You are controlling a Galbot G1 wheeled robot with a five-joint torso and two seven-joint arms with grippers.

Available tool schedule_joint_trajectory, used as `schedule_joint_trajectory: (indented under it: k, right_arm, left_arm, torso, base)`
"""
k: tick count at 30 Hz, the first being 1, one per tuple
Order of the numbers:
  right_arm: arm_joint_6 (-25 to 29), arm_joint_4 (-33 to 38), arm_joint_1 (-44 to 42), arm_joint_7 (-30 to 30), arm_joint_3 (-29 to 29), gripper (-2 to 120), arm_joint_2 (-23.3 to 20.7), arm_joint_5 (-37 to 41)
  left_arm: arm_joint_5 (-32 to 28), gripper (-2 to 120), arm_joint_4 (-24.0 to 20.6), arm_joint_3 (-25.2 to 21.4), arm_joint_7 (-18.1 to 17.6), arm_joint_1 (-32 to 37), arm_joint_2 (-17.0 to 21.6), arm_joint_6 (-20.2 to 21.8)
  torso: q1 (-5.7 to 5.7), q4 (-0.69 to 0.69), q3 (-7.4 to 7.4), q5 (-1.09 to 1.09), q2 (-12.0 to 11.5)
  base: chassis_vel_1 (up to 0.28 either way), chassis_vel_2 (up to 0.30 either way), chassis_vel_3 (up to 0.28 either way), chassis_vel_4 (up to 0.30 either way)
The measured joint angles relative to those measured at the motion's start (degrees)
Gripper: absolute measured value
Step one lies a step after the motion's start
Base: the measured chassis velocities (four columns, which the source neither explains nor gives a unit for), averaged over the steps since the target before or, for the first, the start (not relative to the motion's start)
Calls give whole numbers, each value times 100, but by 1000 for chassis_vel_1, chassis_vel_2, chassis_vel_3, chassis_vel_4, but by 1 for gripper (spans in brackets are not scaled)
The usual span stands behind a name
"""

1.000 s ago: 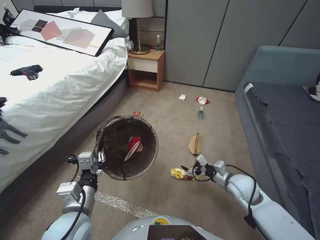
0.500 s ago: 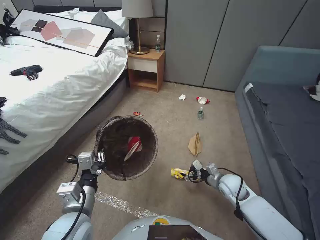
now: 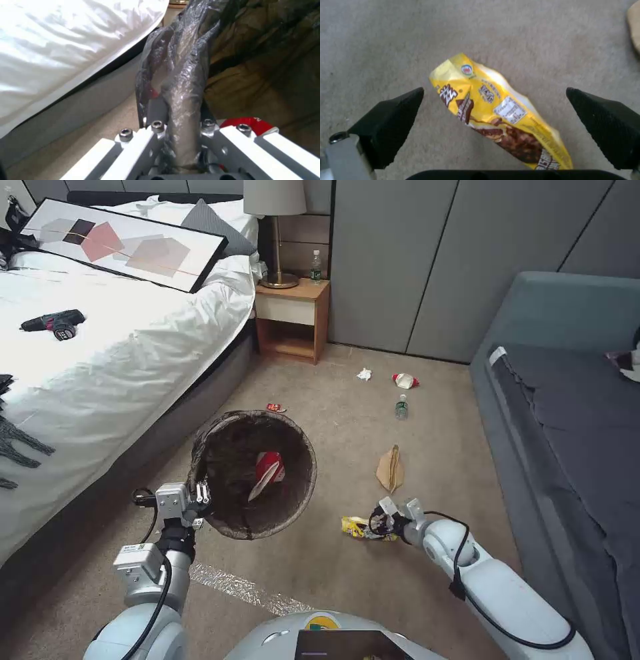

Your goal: Pick up the trash bin, then pick up the garbage from the floor and place it into the trash bin.

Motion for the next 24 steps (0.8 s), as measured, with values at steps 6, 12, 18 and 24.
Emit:
schedule_joint_trajectory:
  k: [6, 12, 18, 24]
  right_arm:
    - [24, -265, 54, 10, -97, 100, 141, -102]
    - [106, -501, 116, 22, -129, 100, 232, -205]
    - [206, -757, 186, 20, -118, 100, 338, -325]
    - [286, -951, 228, 6, -88, 100, 432, -431]
  left_arm:
    - [0, 3, 0, 18, -2, -35, -6, -3]
    - [0, 3, 0, 20, -2, -38, -6, -3]
    - [-2, 3, 0, 17, -2, -22, -12, 0]
    - [-2, 3, 0, 11, -1, -13, -13, 0]
  torso:
    - [0, 0, 0, 1, 0]
    - [0, 0, -1, 0, 0]
    - [0, 0, -1, 1, 0]
    - [0, 0, -1, 0, 0]
  base:
    - [0, 0, 0, 0]
    - [0, 0, 0, 0]
    - [0, 0, 0, 0]
    - [0, 0, 0, 0]
